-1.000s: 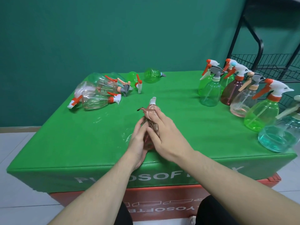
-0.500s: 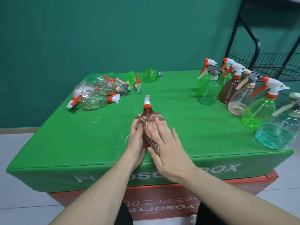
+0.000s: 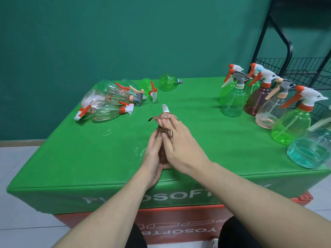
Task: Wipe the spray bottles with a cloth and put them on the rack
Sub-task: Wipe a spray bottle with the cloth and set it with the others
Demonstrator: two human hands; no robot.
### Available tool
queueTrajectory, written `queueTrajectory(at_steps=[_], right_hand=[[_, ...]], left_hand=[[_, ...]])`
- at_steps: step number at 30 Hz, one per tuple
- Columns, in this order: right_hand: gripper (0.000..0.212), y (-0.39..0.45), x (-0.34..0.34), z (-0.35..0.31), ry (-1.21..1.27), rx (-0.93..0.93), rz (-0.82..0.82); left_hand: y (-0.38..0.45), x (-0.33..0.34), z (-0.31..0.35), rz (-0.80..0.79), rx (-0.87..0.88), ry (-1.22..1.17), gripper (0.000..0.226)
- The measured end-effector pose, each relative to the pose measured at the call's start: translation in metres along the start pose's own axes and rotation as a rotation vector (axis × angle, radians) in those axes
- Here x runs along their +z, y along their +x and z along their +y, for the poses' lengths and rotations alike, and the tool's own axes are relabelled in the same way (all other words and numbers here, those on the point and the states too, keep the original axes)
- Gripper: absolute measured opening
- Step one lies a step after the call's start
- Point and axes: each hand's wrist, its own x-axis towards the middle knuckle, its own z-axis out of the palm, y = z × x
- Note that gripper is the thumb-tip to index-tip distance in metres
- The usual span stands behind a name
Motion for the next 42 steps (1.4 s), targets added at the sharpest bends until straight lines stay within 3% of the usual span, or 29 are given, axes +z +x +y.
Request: queueTrajectory(at_steps=[10,17,27,33,42], right_hand=[[0.04,0.026,-0.012,-0.005,0.17,0.204,0.014],[0.053,0.007,-0.005,-0.002,0.26,0.099,0.092],[0.067,-0.044,0.008,0.001,0.022,0.047,0.007],[0.066,-0.07,0.012,0.002,-0.113,-0.005,-0.045],[0.065,-0.067,0.015,-0.003,-0.193,-0.086,-0.032]], left_hand=[[-0.001,-0.001,-0.001,-0.007,-0.045,0.012,0.056],[-0.001,0.002,-0.002,0.039,-0.028,0.003,0.033],[-0.001,0.004,-0.006,0.084,0.037,0.015,0.037],[-0.002,0.005,-0.007,0.097,0.071,0.019,0.023],[0.005,0.0,-0.007,0.168,-0.01,-0.045,0.042]])
